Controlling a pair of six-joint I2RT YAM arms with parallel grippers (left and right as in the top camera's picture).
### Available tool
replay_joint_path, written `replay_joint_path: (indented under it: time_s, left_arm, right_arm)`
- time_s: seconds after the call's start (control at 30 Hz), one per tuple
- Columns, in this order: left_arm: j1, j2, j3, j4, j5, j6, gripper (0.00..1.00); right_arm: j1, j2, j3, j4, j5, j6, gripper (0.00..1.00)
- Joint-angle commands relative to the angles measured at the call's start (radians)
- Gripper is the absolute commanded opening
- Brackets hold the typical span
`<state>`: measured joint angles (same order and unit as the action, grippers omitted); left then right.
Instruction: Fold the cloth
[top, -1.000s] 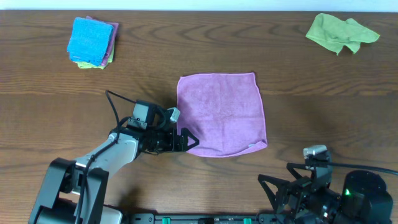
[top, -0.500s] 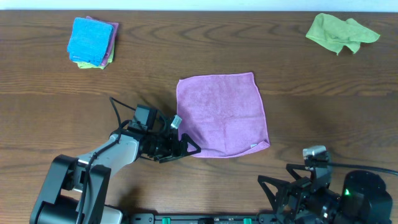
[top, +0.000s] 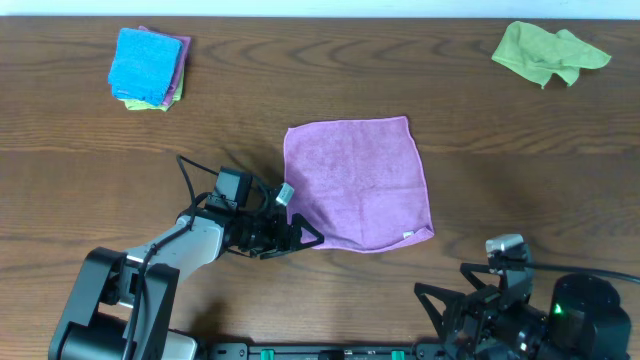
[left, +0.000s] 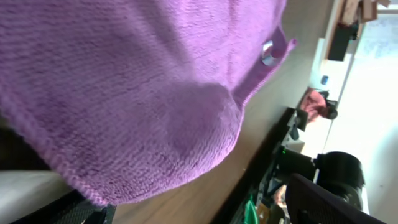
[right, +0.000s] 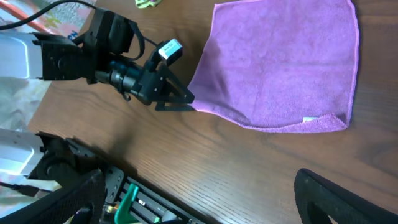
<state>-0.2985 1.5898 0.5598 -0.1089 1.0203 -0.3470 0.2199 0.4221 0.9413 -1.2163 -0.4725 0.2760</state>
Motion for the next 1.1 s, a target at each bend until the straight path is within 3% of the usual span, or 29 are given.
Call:
replay_joint_path:
  time_s: [0.0, 0.23, 0.37, 0.6, 0.83, 1.07]
  left_arm:
    - [-0.003, -0.004, -0.007, -0.01, 0.063, 0.003, 0.86]
    - [-0.003, -0.124, -0.007, -0.081, 0.076, 0.007, 0.83]
    - [-0.003, -0.233, -0.007, -0.172, 0.013, 0.013, 0.81]
    - [-0.004, -0.322, -0.009, -0.379, -0.369, 0.054, 0.86]
    - [-0.004, -0.278, -0.012, -0.268, -0.429, 0.063, 0.87]
    - [-0.004, -0.167, -0.013, -0.162, -0.39, 0.063, 0.86]
  right_arm:
    - [-0.005, -0.006, 0.005, -0.005, -0.01, -0.023, 0.96]
    - [-0.005, -0.006, 0.005, -0.005, -0.01, -0.023, 0.97]
    - [-0.005, -0.006, 0.005, -0.004, -0.01, -0.023, 0.97]
    - [-0.005, -0.006, 0.005, -0.003, -0.002, -0.032, 0.98]
    - [-0.005, -0.006, 0.005, -0.002, 0.0, -0.035, 0.98]
    - [-0.005, -0.006, 0.005, -0.002, 0.001, -0.039, 0.98]
